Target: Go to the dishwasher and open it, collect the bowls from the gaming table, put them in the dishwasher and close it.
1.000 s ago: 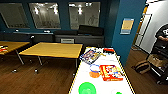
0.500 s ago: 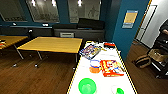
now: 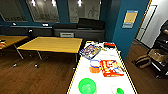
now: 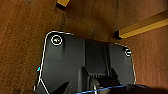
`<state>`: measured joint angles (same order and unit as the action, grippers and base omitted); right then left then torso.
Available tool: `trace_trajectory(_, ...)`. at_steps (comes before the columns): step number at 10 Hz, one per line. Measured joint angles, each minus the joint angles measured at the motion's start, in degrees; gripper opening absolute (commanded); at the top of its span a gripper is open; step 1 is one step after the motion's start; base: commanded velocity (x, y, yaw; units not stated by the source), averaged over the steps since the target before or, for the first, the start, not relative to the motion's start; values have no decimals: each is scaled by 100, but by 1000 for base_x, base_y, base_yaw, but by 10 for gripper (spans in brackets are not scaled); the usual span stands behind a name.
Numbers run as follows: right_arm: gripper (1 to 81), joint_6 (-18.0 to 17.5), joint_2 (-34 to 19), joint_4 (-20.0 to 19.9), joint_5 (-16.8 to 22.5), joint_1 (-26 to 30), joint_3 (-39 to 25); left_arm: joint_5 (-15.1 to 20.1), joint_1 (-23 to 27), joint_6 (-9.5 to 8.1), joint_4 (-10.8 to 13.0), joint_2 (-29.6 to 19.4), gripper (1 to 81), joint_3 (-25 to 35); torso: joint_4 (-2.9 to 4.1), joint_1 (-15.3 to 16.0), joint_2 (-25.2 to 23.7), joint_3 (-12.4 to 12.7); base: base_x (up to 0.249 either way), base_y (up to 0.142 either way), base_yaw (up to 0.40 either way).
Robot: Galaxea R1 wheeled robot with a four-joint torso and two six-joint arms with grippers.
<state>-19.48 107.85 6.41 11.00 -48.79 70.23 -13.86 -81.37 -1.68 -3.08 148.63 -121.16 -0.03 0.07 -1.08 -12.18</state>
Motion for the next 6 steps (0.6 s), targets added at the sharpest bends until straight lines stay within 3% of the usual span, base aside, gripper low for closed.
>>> trace_trajectory(3, 811, -332, 190, -24, 215, 135, 386, 13, 54, -2, -33, -12, 811, 0, 0, 0, 0, -2, 0, 0, 0)
trace_trajectory(6, 811, -1232, 190, -74, 267, 435, 595, 13, 59, -2, -52, 66, 811, 0, 0, 0, 2, -5, 0, 0, 0)
